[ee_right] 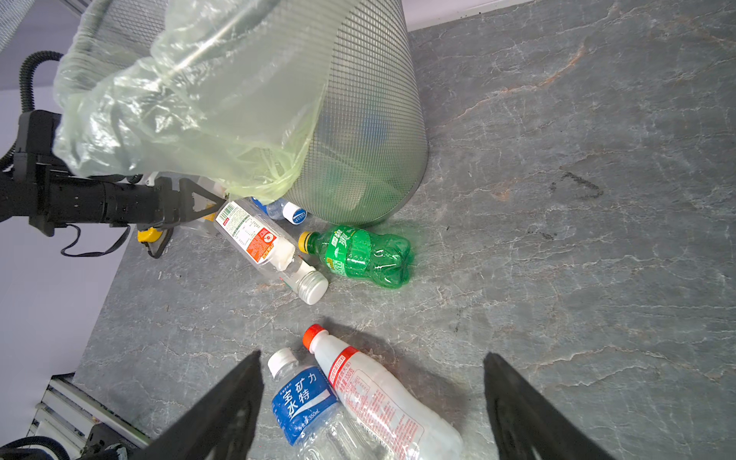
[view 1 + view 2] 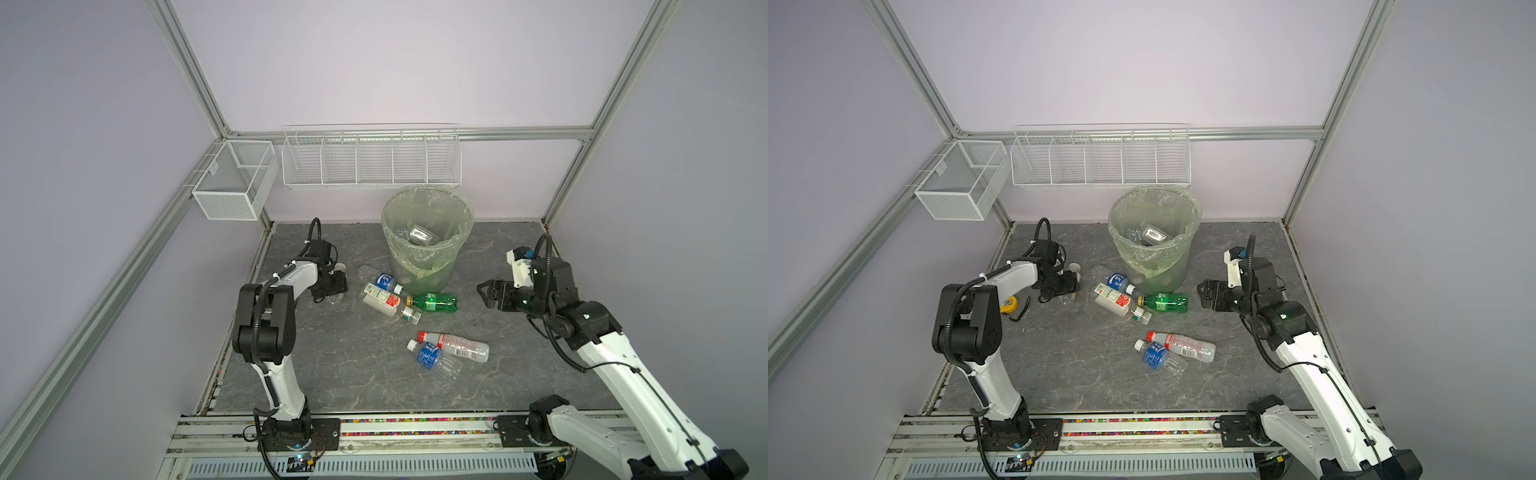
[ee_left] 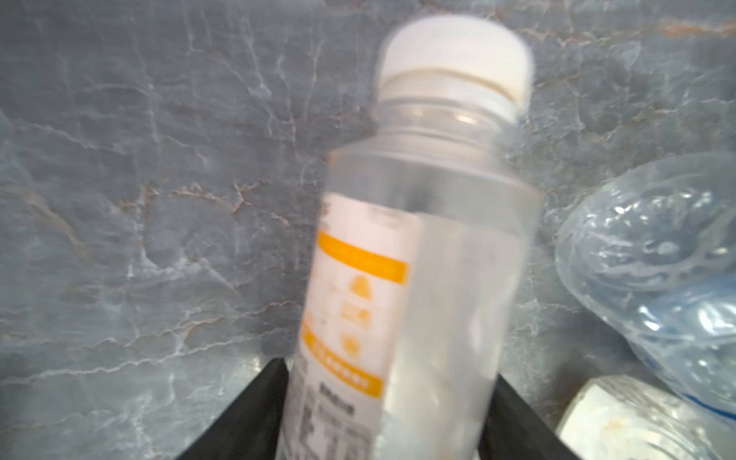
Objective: Throw the plastic bottles in the bin
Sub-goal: Pick up the plastic bottle from the top-left of the table.
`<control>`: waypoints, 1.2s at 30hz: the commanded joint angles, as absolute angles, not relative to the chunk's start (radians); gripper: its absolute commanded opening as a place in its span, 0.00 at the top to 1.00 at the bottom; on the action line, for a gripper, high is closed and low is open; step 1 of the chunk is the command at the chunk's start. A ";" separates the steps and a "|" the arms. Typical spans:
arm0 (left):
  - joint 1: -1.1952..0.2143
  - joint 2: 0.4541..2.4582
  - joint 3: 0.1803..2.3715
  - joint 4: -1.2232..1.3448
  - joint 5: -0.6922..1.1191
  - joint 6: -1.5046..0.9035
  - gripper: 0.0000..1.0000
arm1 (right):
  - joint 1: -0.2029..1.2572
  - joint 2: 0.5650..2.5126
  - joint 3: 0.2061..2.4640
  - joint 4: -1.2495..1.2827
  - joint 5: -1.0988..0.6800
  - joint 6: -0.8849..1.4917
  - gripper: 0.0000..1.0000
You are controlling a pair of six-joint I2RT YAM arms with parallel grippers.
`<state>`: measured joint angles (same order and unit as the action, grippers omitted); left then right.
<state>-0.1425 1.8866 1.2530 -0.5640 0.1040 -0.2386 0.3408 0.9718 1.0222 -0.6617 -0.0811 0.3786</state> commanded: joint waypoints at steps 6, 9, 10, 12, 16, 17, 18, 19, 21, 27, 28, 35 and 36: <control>-0.158 1.846 1.235 -0.526 0.088 -0.253 0.41 | 0.333 0.984 1.046 -0.667 -0.100 0.399 0.12; -0.161 1.833 1.231 -0.527 0.088 -0.258 0.43 | 0.334 0.987 1.049 -0.668 -0.099 0.400 0.12; -0.160 1.826 1.229 -0.526 0.087 -0.261 0.44 | 0.334 0.988 1.049 -0.669 -0.098 0.400 0.12; -0.161 1.811 1.224 -0.526 0.089 -0.265 0.44 | 0.334 0.990 1.049 -0.671 -0.098 0.402 0.12; -0.161 1.778 1.216 -0.526 0.104 -0.282 0.45 | 0.334 0.993 1.042 -0.672 -0.093 0.403 0.12; -0.161 1.767 1.213 -0.525 0.116 -0.285 0.44 | 0.334 0.993 1.040 -0.672 -0.089 0.402 0.12; -0.161 1.756 1.208 -0.521 0.126 -0.290 0.45 | 0.333 0.992 1.039 -0.673 -0.087 0.402 0.12; -0.161 1.743 1.202 -0.517 0.137 -0.296 0.45 | 0.332 0.994 1.039 -0.677 -0.082 0.403 0.12; -0.161 1.716 1.195 -0.518 0.150 -0.303 0.45 | 0.333 0.996 1.039 -0.678 -0.077 0.403 0.12; -0.161 1.644 1.191 -0.544 0.197 -0.329 0.45 | 0.332 1.000 1.033 -0.680 -0.072 0.415 0.12; -0.161 1.632 1.190 -0.546 0.212 -0.333 0.45 | 0.332 1.001 1.033 -0.680 -0.069 0.418 0.12; -0.163 1.530 1.174 -0.567 0.277 -0.340 0.45 | 0.332 1.015 1.038 -0.677 -0.063 0.439 0.12; -0.163 1.517 1.173 -0.569 0.286 -0.342 0.45 | 0.332 1.018 1.038 -0.675 -0.063 0.441 0.12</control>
